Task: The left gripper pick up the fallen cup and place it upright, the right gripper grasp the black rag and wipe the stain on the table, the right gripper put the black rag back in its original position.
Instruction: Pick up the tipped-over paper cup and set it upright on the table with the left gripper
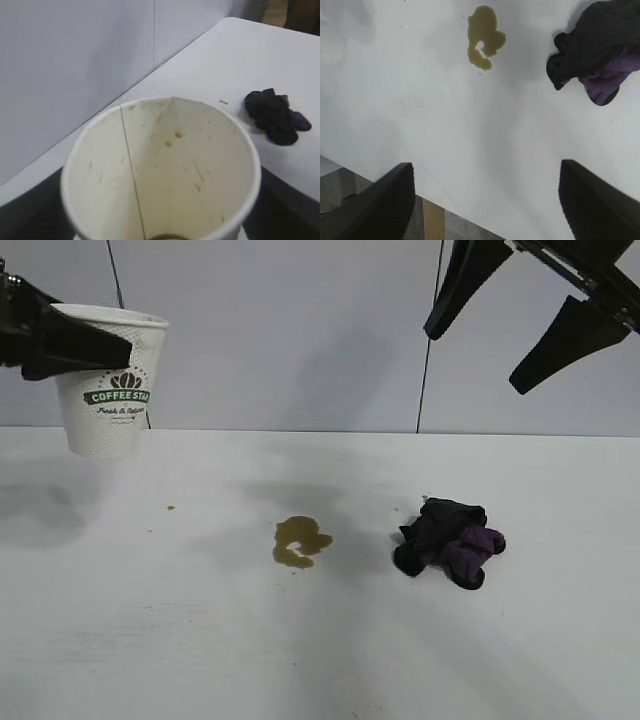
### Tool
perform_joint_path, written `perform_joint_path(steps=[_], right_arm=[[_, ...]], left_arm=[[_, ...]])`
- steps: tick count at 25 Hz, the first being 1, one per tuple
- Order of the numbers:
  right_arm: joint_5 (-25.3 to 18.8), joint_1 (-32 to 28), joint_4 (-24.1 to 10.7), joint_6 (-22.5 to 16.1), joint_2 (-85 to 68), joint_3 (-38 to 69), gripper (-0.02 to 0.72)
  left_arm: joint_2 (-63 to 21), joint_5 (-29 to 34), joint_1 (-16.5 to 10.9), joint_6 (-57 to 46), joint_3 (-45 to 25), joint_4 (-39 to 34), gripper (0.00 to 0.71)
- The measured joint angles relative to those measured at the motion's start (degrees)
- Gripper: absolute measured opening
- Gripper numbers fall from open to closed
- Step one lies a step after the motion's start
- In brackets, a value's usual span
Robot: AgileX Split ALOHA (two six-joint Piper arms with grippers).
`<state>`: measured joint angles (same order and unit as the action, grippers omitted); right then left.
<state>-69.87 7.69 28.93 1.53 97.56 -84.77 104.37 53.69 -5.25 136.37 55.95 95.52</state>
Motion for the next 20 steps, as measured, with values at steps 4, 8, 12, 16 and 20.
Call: perform_joint_path(steps=[4,8,12,16,20], right_arm=[[-0.1,0.0,0.0,0.0,0.0,0.0,0.547],[-0.1,0.0,0.0,0.0,0.0,0.0,0.547],[-0.1,0.0,0.0,0.0,0.0,0.0,0.547],[-0.1,0.0,0.0,0.0,0.0,0.0,0.547],[-0.1,0.0,0.0,0.0,0.0,0.0,0.547]], left_arm=[[5.2,-0.2,0.0,2.2,-0.4,0.9,0.554],[9.9,0.5,0.0,3.7,-0.5,1.2,0.554],[12.6,0.5,0.0,5.3,0.2,1.4,0.554],[13.0,0.6,0.0,9.2,0.2,1.6,0.554],[12.9,2.8,0.0,10.5,0.2,1.6,0.554]])
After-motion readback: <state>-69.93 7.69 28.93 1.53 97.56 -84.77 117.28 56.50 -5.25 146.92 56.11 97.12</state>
